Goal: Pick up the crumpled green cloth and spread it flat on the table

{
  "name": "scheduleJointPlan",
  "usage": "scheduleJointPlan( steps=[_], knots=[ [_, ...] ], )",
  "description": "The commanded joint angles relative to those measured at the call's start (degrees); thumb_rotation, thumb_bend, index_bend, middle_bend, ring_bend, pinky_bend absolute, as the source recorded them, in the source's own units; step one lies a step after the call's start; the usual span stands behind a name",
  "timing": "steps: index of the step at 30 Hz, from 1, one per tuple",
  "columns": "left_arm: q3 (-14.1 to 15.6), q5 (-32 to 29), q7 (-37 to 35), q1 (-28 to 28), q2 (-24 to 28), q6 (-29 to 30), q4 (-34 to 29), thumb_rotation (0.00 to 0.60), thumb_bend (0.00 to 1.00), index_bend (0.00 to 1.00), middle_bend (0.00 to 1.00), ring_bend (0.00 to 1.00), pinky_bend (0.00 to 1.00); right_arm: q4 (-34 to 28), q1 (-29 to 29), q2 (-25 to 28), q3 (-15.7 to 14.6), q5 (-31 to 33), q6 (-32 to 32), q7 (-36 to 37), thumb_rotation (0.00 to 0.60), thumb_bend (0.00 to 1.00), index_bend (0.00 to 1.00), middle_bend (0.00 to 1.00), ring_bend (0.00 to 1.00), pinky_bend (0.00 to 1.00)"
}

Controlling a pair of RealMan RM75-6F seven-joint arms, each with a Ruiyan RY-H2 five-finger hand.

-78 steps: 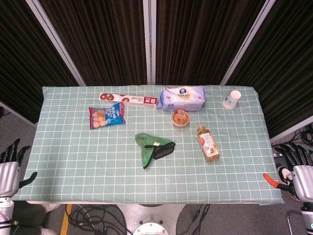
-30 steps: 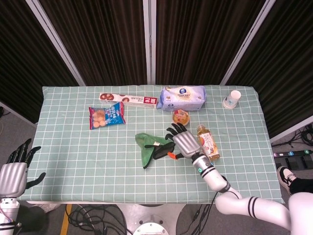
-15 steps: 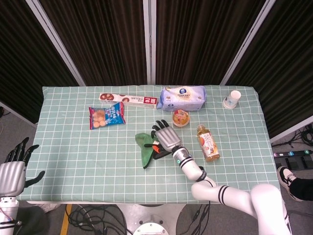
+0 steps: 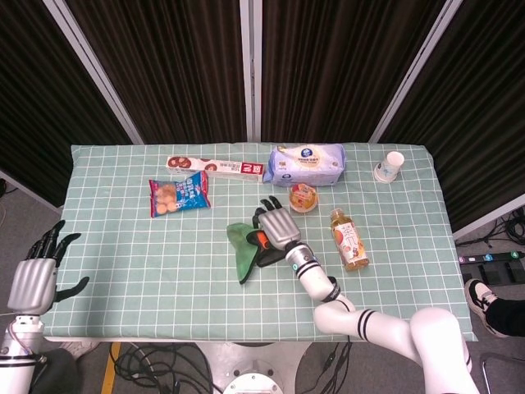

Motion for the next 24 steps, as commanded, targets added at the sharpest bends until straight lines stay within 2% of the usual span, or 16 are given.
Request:
scheduleJointPlan(
  steps=[1, 8, 14, 17, 21, 24],
  knots=[
    [-1.38, -0.64, -3.15, -2.06, -0.86, -2.24, 0.67, 0.6, 0.23, 0.25, 0.13, 0.1, 0.18, -1.13, 0.41, 0.23, 0.72, 0.34, 1.42, -0.73, 0.6, 0.5, 0.78, 0.34, 0.12, 0.01],
    [-4.43, -3.72, -11.48, -6.63, -2.82, -8.41, 1.19, 0.6, 0.22, 0.28, 0.13, 0.1, 0.19, -6.22, 3.26, 1.62, 4.23, 2.71, 5.25, -6.74, 0.6, 0.51, 0.79, 0.34, 0.12, 0.01],
    [-7.0, -8.35, -18.47, -11.09, -4.65, -16.0, 0.98, 0.6, 0.17, 0.31, 0.13, 0.11, 0.19, -9.09, 7.73, 1.63, 8.26, 7.08, 8.76, -14.68, 0.6, 0.51, 0.79, 0.34, 0.12, 0.01],
    [-8.2, -12.03, -20.83, -13.9, -5.51, -21.6, 1.15, 0.6, 0.14, 0.32, 0.13, 0.12, 0.2, -8.97, 10.81, 1.08, 10.38, 9.79, 10.14, -18.84, 0.6, 0.51, 0.79, 0.34, 0.12, 0.01],
    [-9.34, -16.02, -21.13, -17.09, -6.66, -26.94, 1.9, 0.6, 0.1, 0.32, 0.13, 0.12, 0.21, -7.98, 14.58, -0.04, 12.61, 13.24, 12.31, -23.87, 0.6, 0.51, 0.79, 0.34, 0.12, 0.01],
    [-9.69, -17.91, -18.93, -18.88, -8.29, -28.11, 2.96, 0.6, 0.06, 0.32, 0.13, 0.12, 0.21, -7.38, 16.88, -0.68, 13.7, 15.82, 13.57, -27.05, 0.6, 0.51, 0.79, 0.34, 0.12, 0.01]
  ],
)
